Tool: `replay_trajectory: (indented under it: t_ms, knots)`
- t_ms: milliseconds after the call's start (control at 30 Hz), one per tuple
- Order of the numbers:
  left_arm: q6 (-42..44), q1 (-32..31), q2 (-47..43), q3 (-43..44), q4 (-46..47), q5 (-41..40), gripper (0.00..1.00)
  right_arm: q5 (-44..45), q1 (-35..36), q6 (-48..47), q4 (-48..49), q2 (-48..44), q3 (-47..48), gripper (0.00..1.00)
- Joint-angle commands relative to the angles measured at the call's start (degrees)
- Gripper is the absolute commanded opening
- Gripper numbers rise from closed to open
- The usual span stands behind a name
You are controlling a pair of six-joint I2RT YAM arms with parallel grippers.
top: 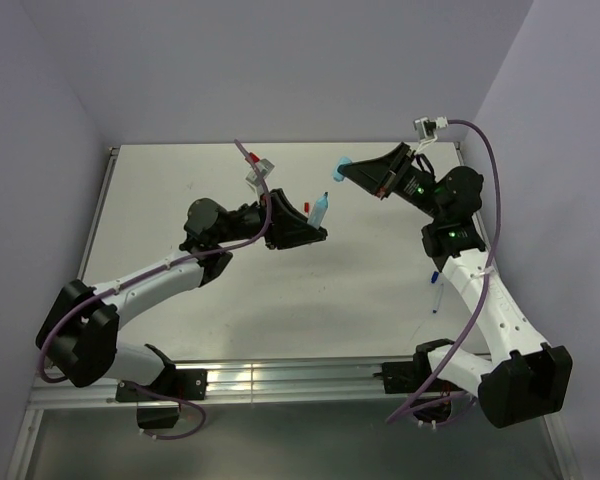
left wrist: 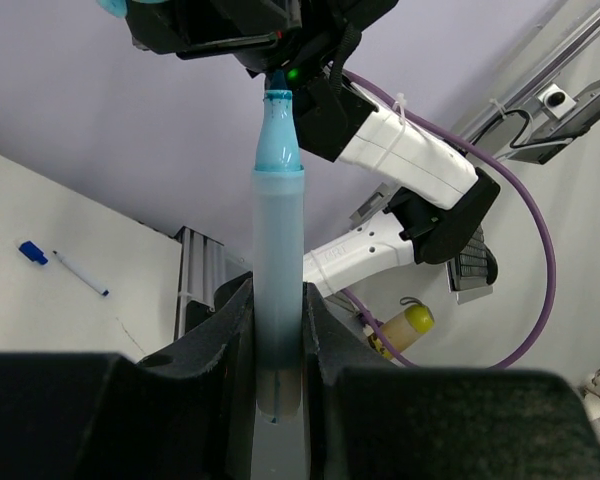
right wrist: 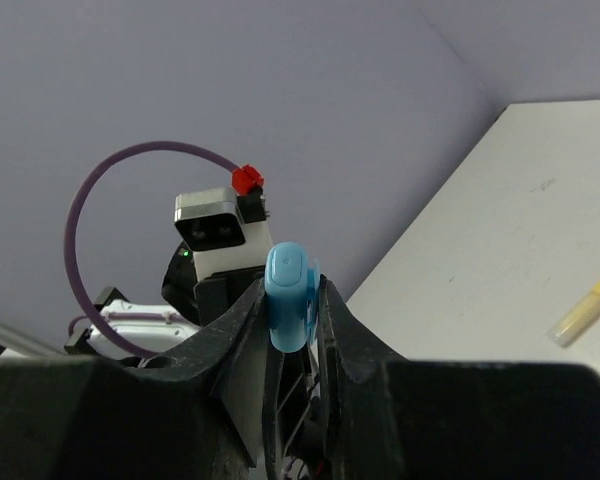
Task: Insert the pens into the pen caps
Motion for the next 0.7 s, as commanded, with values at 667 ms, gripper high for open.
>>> replay_trajectory:
  t_ms: [667]
  knots:
    - [-2.27, 2.72, 0.63, -0.69, 7.47, 1.83, 0.0, 0.04, 6.2, -3.23, 1.75, -2.61, 0.0, 0.0]
